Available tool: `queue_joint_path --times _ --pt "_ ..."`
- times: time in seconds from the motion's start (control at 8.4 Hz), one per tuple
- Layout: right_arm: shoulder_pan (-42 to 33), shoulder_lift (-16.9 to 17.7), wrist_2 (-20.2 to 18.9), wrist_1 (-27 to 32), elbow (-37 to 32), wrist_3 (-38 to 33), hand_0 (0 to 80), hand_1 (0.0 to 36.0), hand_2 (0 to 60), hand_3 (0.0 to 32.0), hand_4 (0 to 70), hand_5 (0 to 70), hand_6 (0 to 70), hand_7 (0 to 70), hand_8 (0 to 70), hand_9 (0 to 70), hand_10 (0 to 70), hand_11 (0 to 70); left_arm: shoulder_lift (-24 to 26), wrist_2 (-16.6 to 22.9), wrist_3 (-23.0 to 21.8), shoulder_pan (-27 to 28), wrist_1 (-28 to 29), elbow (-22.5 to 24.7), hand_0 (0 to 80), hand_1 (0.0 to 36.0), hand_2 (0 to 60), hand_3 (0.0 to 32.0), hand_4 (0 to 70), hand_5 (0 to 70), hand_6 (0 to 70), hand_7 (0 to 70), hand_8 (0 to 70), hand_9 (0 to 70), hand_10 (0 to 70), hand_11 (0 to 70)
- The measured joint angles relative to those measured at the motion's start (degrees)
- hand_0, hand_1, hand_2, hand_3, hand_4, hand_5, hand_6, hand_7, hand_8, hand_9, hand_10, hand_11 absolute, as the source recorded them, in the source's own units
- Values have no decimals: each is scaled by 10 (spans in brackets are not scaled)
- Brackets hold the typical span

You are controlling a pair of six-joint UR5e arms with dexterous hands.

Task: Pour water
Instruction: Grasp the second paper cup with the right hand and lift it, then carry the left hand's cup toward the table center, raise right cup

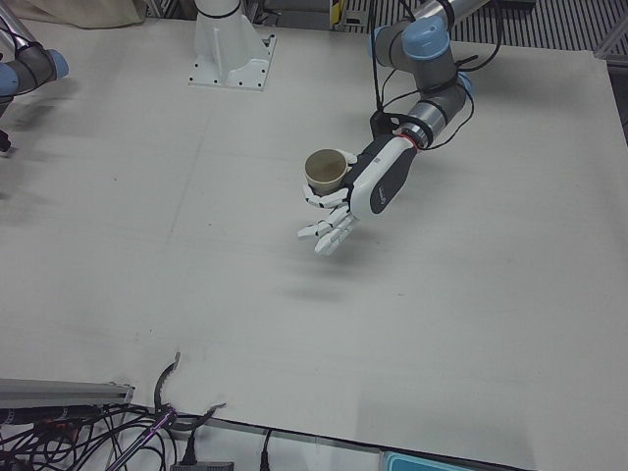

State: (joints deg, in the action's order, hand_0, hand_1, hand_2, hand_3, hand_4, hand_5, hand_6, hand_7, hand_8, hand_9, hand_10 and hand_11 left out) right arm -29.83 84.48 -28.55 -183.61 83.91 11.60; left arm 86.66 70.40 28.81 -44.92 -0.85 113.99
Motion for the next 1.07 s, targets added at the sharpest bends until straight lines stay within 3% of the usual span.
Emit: queue_joint_path --times 0.12,0.24,0.36,0.48,0.6,0.71,1.07 --pt "0 -4 0 0 -1 0 517 125 107 0 282 502 391 671 232 362 179 273 0 0 0 0 1 -2 547 360 600 0 535 700 85 192 23 54 20 53" --pt "0 -8 1 0 -1 1 507 76 172 0 399 700 700 700 597 700 403 569 0 0 0 0 2 -4 548 360 600 0 537 700 85 191 22 53 20 53" --pt "0 -10 1 0 -1 4 504 50 205 0 515 700 700 700 700 700 516 700 0 0 0 0 3 -4 551 360 600 0 537 700 85 191 22 54 21 54" --pt "0 -12 1 0 -1 7 518 110 450 0 596 700 700 700 700 700 591 700 0 0 0 0 4 -6 548 360 600 0 537 700 85 190 23 54 21 54" --pt "0 -12 2 0 -1 9 507 211 600 0 655 700 700 700 700 700 619 700 -1 0 0 0 6 -8 546 360 600 0 538 700 85 191 23 54 21 54" --pt "0 -14 1 -1 0 10 508 235 600 0 647 700 700 700 700 700 602 700 -1 0 0 0 10 -11 546 360 600 0 540 700 87 194 23 54 22 55" --pt "-16 -14 0 -19 41 12 541 242 600 0 600 700 700 700 700 700 547 700 4 4 3 1 8 8 555 360 600 0 564 700 102 214 23 52 22 58"
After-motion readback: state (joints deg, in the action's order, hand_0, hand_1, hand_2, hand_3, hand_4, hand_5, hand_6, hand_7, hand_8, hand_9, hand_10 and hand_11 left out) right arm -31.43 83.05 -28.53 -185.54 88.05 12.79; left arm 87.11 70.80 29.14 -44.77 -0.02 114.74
